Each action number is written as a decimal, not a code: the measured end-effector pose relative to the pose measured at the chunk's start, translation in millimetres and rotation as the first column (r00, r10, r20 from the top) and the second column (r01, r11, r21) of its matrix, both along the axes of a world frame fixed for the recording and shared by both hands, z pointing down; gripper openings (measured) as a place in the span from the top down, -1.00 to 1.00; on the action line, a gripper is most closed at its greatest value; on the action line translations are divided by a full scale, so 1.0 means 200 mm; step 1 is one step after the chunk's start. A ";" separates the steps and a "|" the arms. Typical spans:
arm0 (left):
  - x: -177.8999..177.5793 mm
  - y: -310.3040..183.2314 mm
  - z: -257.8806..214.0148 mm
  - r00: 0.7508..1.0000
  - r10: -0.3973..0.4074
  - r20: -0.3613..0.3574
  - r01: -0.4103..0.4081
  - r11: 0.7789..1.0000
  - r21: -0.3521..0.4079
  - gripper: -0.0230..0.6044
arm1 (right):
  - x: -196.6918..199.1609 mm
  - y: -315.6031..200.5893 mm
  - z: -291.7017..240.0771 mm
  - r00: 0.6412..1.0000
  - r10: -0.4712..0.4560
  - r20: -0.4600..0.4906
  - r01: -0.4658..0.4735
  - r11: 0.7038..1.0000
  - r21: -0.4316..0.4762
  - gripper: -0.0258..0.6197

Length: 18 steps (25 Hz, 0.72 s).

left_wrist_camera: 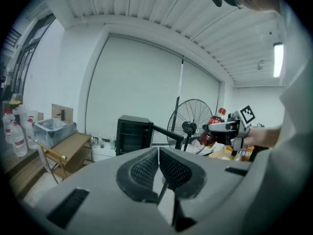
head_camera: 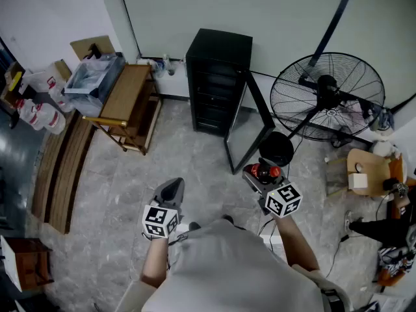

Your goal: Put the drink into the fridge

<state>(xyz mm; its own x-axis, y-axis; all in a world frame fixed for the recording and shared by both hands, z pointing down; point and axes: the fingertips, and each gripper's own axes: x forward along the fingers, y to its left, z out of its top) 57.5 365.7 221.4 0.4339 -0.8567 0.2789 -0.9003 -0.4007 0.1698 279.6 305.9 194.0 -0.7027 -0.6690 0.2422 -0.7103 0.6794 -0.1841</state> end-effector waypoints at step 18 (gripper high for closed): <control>-0.09 0.05 0.02 1.000 0.005 0.000 -0.005 1.000 -0.015 0.90 | -0.05 0.05 0.00 0.999 0.031 0.032 -0.031 0.999 -0.021 -0.04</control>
<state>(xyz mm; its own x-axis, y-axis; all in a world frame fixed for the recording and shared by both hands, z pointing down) 40.4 375.0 225.2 0.4383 -0.8500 0.2921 -0.8982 -0.4027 0.1760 270.4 316.5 193.1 -0.6895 -0.6857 0.2331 -0.7243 0.6531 -0.2210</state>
